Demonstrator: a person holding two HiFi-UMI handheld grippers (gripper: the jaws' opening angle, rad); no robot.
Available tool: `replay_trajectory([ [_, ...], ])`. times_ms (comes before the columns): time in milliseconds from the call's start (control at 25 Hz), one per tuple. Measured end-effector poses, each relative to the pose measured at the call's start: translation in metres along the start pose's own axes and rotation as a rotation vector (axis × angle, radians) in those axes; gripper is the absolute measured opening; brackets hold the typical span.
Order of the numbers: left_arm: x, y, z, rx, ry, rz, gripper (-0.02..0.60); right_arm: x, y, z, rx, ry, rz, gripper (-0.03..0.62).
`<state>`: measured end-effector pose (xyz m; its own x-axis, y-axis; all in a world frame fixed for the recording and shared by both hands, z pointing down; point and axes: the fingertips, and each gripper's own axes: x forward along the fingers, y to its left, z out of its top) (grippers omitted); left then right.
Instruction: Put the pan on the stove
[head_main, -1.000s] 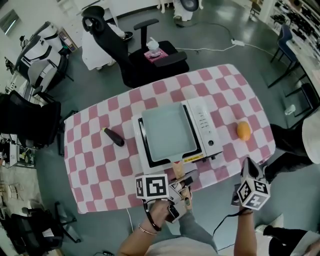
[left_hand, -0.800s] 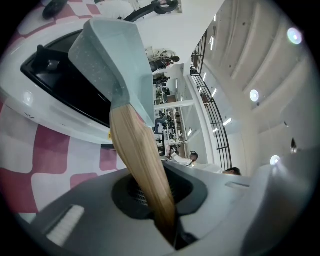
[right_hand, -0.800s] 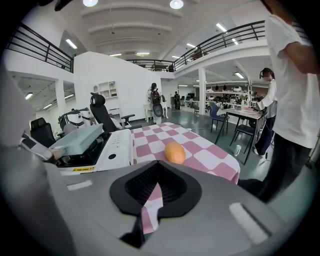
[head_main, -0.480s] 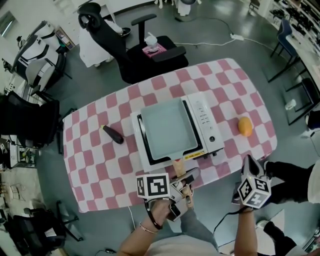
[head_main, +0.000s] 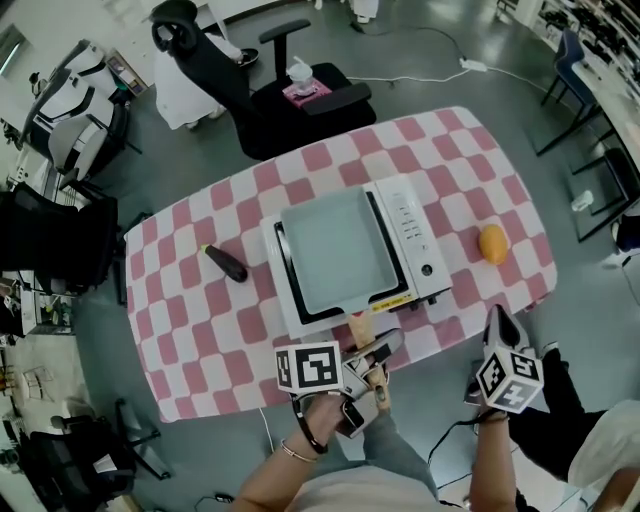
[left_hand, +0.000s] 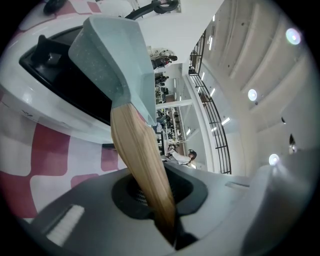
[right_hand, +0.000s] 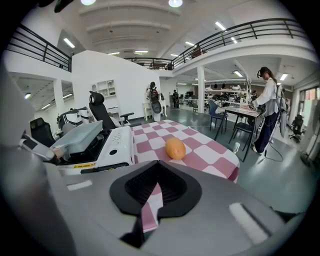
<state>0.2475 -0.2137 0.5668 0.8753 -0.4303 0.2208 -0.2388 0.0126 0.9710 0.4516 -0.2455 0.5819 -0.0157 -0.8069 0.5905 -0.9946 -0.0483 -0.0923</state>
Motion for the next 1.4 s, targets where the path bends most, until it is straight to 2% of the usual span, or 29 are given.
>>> replay_trajectory([
  [440,0.0,0.0,-0.003,0.007,0.041,-0.007,0.043,-0.009,0.007,-0.004,0.009,0.001,-0.001,0.009],
  [600,-0.002,-0.002,-0.001,-0.006,0.049,-0.02,0.097,-0.013,0.011,-0.005,0.014,-0.002,-0.005,0.009],
  [960,-0.015,0.005,0.004,-0.013,0.046,0.0,0.181,-0.022,0.022,-0.004,0.028,-0.02,-0.007,0.009],
  [1120,-0.032,0.009,0.012,0.015,0.025,0.056,0.192,-0.026,0.027,-0.001,0.034,-0.034,-0.012,0.009],
  [1400,-0.074,0.023,0.031,0.153,-0.023,0.236,0.219,-0.031,0.044,0.019,0.034,-0.089,0.001,0.009],
])
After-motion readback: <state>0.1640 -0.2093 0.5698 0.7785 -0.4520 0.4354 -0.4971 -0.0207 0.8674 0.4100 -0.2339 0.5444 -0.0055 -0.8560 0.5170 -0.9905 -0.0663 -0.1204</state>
